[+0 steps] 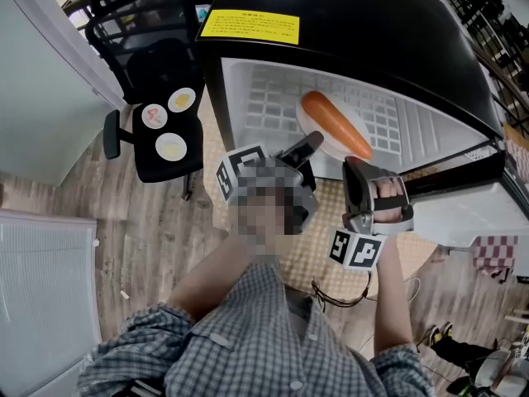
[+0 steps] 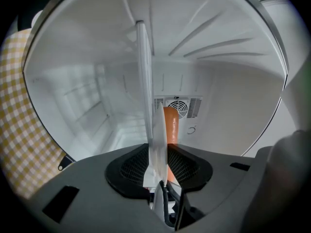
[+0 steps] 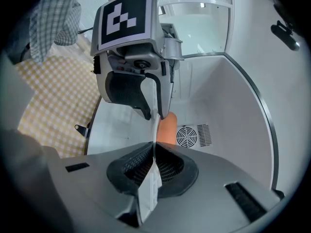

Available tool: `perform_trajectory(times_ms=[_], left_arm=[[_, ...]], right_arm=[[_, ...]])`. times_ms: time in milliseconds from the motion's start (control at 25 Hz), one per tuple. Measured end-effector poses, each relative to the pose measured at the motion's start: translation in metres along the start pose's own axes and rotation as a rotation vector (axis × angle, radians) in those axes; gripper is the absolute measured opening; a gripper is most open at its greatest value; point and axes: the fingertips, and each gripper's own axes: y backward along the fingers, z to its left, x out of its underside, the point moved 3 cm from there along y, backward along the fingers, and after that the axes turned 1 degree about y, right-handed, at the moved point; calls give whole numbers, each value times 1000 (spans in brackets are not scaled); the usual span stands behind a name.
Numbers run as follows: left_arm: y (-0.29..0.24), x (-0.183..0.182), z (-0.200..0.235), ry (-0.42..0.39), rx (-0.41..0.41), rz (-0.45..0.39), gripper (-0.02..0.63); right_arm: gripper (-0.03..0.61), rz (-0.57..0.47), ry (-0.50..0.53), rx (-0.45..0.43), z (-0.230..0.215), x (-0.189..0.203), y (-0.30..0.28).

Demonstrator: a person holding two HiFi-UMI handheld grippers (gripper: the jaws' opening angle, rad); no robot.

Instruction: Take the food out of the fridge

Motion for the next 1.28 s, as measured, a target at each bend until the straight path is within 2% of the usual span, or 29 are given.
perform_trajectory(times_ms=[320,600,680,720,800,920,1000,1080,1280], left_arm=[[1,2,3,131,38,-37,86],[1,3,0,164,57,-50,83],[1,2,-2,158,60,-54,64],[1,2,-2,155,60,-54,64],[2,1,-3,153,61,-52,64],[2,1,-4,153,64,-52,64],[2,0,-3,155,65,-50,64],[2,0,-3,154,66,-48,64],[2,0,-2,159,74,-42,64]], right_arm=[[21,-6,87,38,1,1,2],[21,11,16,20,2,6,6],[21,20,-44,21,0,9,10],[21,22,-114,26,-3,11,13],[20,13,-359,37,-11,15,20],[20,-42,-917,23,-19,25,25],[20,-70,-1251,-43,-14,29,25],[20,-108,-1489,-99,-10,29,25],[21,-221,-1999,-141,-7,34,20]])
